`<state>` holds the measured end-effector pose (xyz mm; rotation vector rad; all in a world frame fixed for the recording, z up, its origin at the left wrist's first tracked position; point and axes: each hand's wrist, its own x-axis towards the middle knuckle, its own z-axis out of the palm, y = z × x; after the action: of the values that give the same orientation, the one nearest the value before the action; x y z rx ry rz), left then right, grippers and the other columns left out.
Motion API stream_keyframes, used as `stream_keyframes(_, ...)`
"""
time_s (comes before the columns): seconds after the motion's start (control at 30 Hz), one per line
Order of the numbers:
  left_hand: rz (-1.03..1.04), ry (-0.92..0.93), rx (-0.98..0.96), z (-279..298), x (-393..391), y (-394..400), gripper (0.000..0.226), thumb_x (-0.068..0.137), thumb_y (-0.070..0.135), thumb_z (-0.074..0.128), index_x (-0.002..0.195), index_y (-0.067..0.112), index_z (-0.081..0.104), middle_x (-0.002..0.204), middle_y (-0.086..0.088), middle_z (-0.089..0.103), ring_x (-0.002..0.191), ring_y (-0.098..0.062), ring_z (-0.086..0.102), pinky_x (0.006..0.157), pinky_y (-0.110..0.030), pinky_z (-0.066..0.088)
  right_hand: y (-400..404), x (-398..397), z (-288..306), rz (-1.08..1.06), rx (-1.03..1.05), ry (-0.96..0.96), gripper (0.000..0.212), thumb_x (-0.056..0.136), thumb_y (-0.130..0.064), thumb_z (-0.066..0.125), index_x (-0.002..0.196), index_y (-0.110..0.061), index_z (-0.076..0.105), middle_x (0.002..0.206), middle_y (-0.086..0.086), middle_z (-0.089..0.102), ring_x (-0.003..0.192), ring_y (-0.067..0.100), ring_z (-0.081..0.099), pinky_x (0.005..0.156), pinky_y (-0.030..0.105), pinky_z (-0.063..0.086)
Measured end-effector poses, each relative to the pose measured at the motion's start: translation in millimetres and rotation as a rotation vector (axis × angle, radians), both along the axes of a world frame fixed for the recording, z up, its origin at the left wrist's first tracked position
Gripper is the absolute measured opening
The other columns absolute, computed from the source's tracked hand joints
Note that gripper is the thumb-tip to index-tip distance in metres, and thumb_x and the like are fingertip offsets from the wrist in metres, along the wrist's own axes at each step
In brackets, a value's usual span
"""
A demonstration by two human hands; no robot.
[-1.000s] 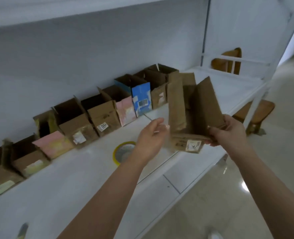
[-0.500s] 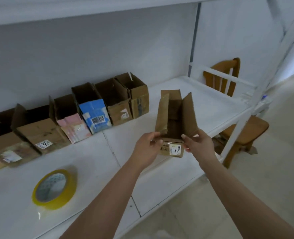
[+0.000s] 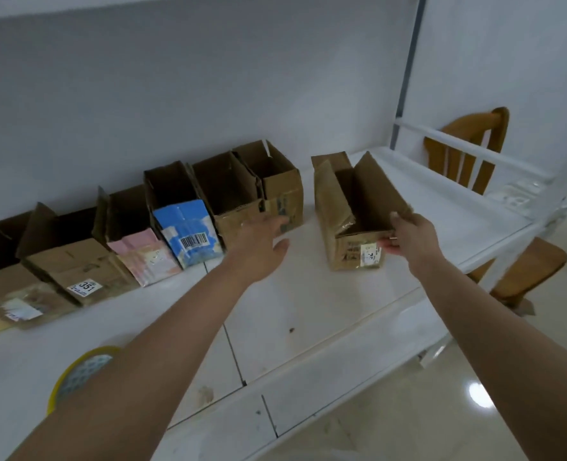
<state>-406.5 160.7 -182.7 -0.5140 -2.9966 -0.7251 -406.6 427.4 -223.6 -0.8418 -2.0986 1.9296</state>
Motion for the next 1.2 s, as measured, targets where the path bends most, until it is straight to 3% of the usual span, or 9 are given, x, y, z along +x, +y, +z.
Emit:
stream_keyframes(0.07,0.029,0.078,-0.116,7,-18,-4,0.046,0.097,0.029,0.054,0.140,0.015,0.046,0.148,-0.011,0.038,0.135,-0.030,0.036,0.112,-0.040,0.032,3,-19,4,0.057,0.030,-0.020,0.038,0.093,-0.035,0.061,0.121,-0.013,0.049,0.101,0.013,0.066,0.089,0.030,0.070,0.083,0.042,0.059)
stream_keyframes(0.3,0.143,0.041,-0.405,6,-52,-6,0.050,0.096,0.036,0.054,0.143,0.025,0.041,0.161,-0.012,0.007,0.149,-0.034,0.000,0.118,-0.058,0.009,-12,-90,17,0.130,0.298,-0.074,0.055,0.083,-0.008,0.070,0.129,-0.003,0.040,0.117,0.019,0.058,0.101,0.035,0.064,0.087,0.044,0.056)
stream_keyframes(0.43,0.190,-0.027,-0.421,2,-59,-7,0.057,0.098,0.035,0.051,0.150,0.024,0.032,0.161,-0.012,0.010,0.149,-0.033,0.003,0.119,-0.058,0.010,-24,-114,17,0.097,0.317,-0.073,0.062,0.084,-0.006,0.069,0.131,-0.002,0.029,0.127,0.021,0.049,0.112,0.036,0.055,0.076,0.035,0.050)
stream_keyframes(0.57,0.207,-0.026,-0.426,0,-61,-7,0.050,0.099,0.031,0.048,0.146,0.018,0.037,0.152,-0.011,0.029,0.146,-0.032,0.016,0.118,-0.058,0.015,-37,-130,19,0.139,0.301,-0.076,0.065,0.086,-0.007,0.067,0.135,-0.002,0.024,0.129,0.022,0.047,0.113,0.035,0.054,0.078,0.034,0.050)
stream_keyframes(0.73,0.200,0.006,-0.402,1,-63,-11,0.045,0.100,0.029,0.048,0.142,0.017,0.041,0.146,-0.008,0.037,0.143,-0.030,0.025,0.118,-0.055,0.017,-35,-142,24,0.224,0.261,-0.097,0.067,0.088,-0.005,0.060,0.141,-0.003,0.020,0.115,0.015,0.050,0.095,0.025,0.053,0.069,0.033,0.046)
stream_keyframes(0.9,0.189,0.042,-0.400,-2,-61,-16,0.040,0.100,0.028,0.047,0.138,0.016,0.046,0.140,-0.007,0.042,0.136,-0.029,0.035,0.116,-0.054,0.021,-29,-141,17,0.220,0.332,-0.091,0.053,0.087,0.001,0.055,0.134,-0.004,0.031,0.101,0.011,0.045,0.077,0.018,0.047,0.053,0.029,0.038)
stream_keyframes(1.0,0.164,0.036,-0.417,-3,-61,-19,0.044,0.100,0.028,0.046,0.142,0.016,0.041,0.145,-0.007,0.039,0.140,-0.030,0.030,0.117,-0.054,0.020,-31,-137,15,0.273,0.338,-0.058,0.054,0.087,0.001,0.059,0.135,-0.006,0.036,0.114,0.015,0.053,0.089,0.023,0.052,0.067,0.033,0.047)
stream_keyframes(1.1,0.133,0.012,-0.442,-6,-61,-23,0.052,0.100,0.029,0.046,0.148,0.016,0.033,0.154,-0.007,0.030,0.146,-0.031,0.019,0.119,-0.054,0.014,-36,-131,22,0.332,0.362,-0.079,0.068,0.088,-0.017,0.069,0.143,-0.006,0.030,0.129,0.017,0.053,0.112,0.030,0.053,0.092,0.040,0.048)
stream_keyframes(1.2,0.101,0.044,-0.482,-4,-58,-29,0.054,0.100,0.033,0.046,0.149,0.016,0.031,0.157,-0.008,0.024,0.148,-0.032,0.014,0.119,-0.054,0.012,-42,-119,31,0.302,0.669,-0.153,0.078,0.089,-0.036,0.067,0.146,-0.004,0.024,0.133,0.019,0.049,0.122,0.036,0.049,0.100,0.045,0.045)
